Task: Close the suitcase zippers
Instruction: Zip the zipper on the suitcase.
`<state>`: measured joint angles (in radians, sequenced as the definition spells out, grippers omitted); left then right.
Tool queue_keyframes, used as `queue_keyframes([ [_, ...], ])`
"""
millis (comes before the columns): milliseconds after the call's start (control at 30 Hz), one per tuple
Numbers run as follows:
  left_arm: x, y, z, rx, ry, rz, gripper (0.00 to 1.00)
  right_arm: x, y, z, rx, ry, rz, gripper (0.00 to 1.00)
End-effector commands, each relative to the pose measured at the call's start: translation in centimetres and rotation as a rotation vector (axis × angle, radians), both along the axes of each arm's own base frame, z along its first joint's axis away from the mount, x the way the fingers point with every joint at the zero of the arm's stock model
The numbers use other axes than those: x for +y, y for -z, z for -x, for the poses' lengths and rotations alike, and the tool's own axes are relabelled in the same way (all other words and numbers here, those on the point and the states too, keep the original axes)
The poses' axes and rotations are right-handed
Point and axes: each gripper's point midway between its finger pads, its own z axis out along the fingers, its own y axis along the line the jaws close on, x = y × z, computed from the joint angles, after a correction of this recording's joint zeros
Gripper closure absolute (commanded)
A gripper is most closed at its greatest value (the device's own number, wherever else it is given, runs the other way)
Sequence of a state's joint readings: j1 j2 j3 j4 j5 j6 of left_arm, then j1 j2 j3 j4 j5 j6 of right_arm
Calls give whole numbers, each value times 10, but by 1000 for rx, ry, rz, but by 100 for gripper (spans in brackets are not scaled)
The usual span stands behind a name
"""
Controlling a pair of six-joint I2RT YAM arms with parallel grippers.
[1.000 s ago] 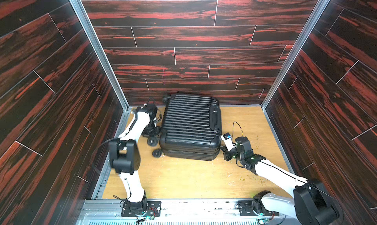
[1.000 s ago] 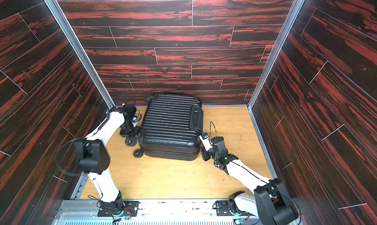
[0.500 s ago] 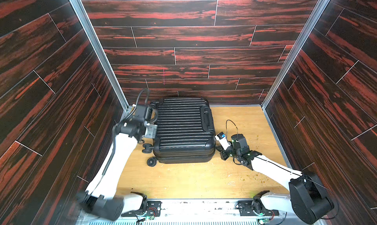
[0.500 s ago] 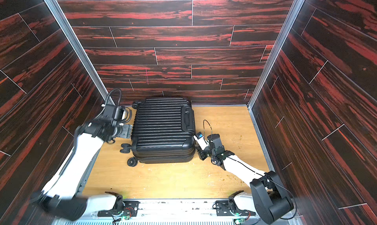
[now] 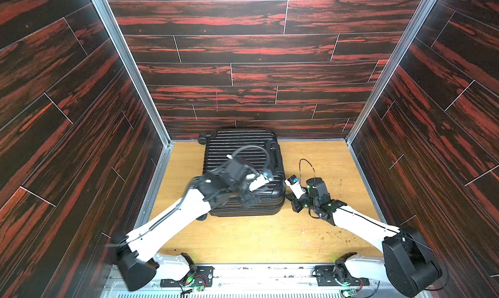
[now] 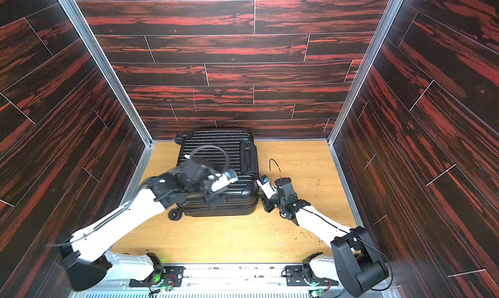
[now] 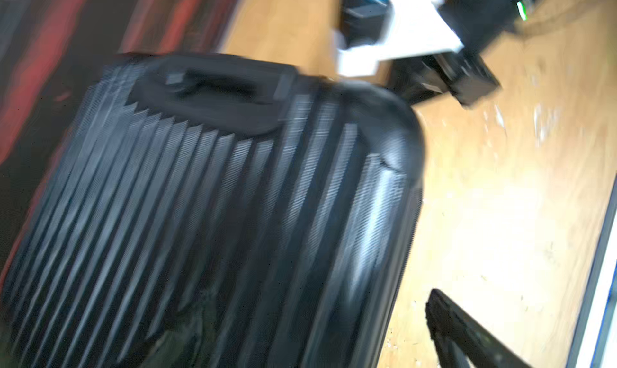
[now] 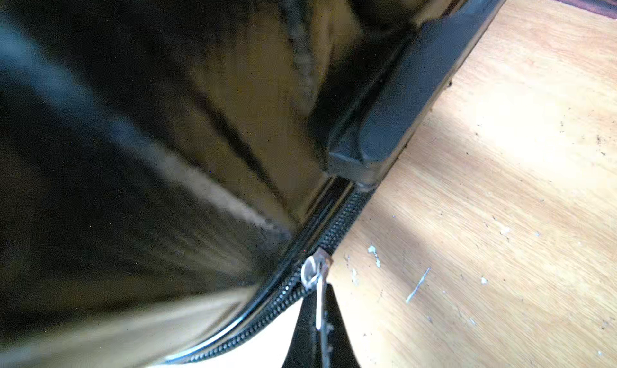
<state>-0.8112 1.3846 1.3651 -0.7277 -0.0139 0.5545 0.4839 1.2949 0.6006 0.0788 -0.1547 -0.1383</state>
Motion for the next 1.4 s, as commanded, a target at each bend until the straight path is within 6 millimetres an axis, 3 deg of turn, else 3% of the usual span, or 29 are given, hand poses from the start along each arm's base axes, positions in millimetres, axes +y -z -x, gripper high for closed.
queue_keyframes([
  [0, -13, -10, -7, -114, 86, -53, 0, 15, -33, -5, -89, -48, -98, 100],
  [367, -42, 17, -35, -209, 92, -174, 0, 14, -35, 3, -75, -57, -113, 100],
  [500, -46, 27, -46, -191, 5, -187, 0, 13, -38, 9, -68, -63, -126, 100],
  [767, -30, 10, -90, -300, -322, -182, 0, 8, -40, 37, -30, -99, -146, 100],
  [1300, -26, -8, -121, -417, -543, -80, 0, 26, -56, 86, 32, -245, -301, 100],
  [1367, -29, 2, -124, -411, -549, -92, 0, 28, -57, 90, 38, -256, -310, 100],
])
